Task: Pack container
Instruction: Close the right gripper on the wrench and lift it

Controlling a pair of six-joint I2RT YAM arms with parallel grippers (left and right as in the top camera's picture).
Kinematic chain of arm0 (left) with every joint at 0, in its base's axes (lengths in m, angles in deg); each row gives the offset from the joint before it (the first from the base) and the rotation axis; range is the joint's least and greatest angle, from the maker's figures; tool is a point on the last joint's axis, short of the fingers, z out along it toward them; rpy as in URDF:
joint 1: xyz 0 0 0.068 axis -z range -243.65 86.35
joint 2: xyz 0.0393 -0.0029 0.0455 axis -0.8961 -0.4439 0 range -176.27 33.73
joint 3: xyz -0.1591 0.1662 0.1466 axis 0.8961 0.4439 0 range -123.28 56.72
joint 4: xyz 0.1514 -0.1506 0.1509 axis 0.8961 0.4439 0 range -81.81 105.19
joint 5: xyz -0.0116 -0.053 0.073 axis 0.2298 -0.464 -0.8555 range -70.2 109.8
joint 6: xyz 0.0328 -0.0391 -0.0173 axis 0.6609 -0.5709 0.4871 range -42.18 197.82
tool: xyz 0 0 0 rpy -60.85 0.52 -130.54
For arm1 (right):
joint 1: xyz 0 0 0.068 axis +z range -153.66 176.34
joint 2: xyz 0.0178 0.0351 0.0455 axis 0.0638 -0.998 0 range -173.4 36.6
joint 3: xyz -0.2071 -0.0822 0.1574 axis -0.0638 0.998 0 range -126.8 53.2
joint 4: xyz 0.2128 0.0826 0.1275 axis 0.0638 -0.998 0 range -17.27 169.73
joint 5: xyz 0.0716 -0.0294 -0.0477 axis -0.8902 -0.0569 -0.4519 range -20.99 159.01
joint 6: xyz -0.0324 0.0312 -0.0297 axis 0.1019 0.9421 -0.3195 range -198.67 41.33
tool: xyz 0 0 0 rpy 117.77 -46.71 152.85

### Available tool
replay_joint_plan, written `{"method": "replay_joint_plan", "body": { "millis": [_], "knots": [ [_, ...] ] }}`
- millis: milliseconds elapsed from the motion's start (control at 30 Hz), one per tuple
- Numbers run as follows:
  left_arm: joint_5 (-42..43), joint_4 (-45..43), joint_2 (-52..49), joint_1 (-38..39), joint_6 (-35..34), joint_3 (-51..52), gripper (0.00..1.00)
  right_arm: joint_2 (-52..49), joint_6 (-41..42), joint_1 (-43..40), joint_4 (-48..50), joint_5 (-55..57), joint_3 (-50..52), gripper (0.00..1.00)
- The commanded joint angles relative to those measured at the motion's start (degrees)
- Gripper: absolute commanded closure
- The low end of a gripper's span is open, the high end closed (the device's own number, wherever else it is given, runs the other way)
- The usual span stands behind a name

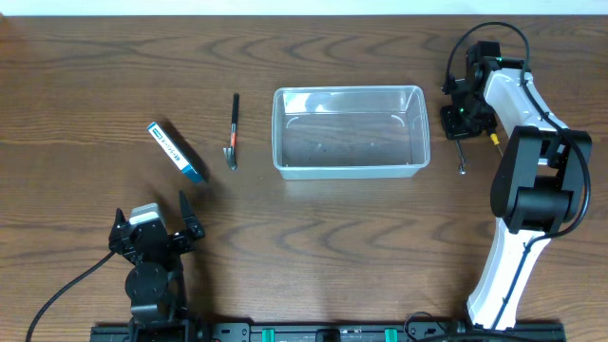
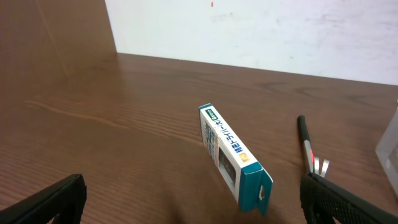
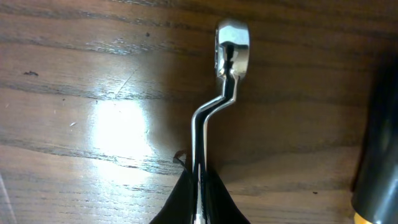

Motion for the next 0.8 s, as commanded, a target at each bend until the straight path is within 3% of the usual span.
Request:
{"method": "replay_joint_plan", "body": {
  "millis": [0,200,767],
  "knots": [
    [-0.07,0.57,0.35,0.17,0.74,1.60,0.02,-0.96,-0.11,-0.42,-0.07,1.42,1.31,0.99],
    [-0.07,0.57,0.35,0.17,0.74,1.60,0.02,-0.81,0.31,-0.42,-1.46,1.40,-0.96,0.99],
    [-0.07,0.57,0.35,0.17,0.74,1.60,0.02,5.62,-0.02,1.79,-14.12,1.33,-24.26,0.99]
  ]
}}
